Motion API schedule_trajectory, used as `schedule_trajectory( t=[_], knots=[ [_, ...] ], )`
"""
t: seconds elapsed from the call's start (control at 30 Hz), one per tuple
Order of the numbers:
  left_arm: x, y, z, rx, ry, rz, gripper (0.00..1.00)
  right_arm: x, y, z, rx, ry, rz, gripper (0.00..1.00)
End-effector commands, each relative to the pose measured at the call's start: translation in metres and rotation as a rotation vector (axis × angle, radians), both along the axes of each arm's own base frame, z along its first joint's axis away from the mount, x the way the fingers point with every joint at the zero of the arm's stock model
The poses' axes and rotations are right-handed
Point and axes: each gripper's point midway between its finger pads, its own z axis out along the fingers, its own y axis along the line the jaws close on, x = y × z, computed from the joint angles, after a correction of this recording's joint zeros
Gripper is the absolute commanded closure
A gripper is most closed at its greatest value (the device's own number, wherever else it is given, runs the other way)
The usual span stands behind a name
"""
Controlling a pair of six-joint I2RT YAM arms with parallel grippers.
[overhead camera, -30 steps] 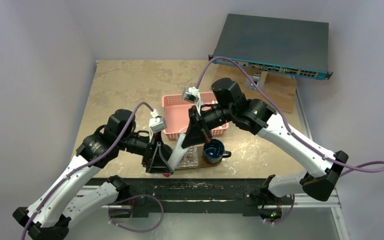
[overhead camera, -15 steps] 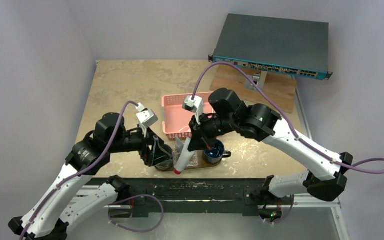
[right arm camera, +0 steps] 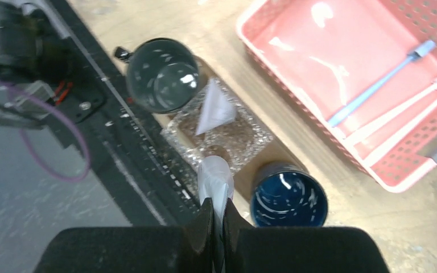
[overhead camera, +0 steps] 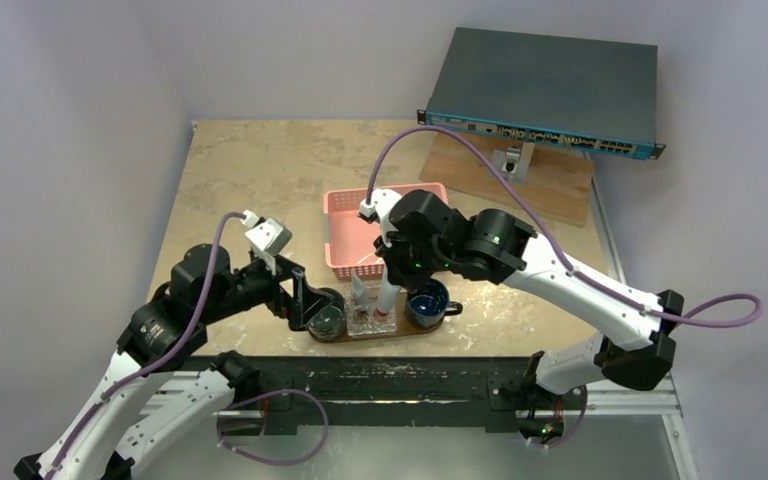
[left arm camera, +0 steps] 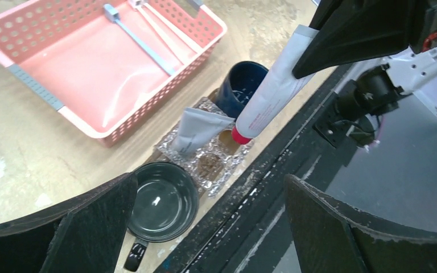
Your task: Prepare toiletry sets of a toothbrush and toothpaste on the tray
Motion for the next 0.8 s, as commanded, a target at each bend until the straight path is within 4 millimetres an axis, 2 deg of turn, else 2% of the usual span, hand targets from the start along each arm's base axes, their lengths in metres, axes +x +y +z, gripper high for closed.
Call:
schedule_trajectory(
  t=[0.0, 0.3, 0.77],
  knots=[
    [0.017, 0.012, 0.001, 0.003, -0.058, 0.114, 0.0, 0.028, 0.0, 0.01, -0.007, -0.097, -0.134, 1.0],
    [0.023, 0.021, -0.011, 0.036, -0.073, 0.164, 0.0, 0.043, 0.014, 0.006, -0.01, -0.126, -0.173, 1.0],
    [0.028, 0.027, -0.024, 0.066, -0.089, 0.197, 0.0, 0.051, 0.028, 0.0, -0.01, -0.144, -0.191, 1.0]
  ],
)
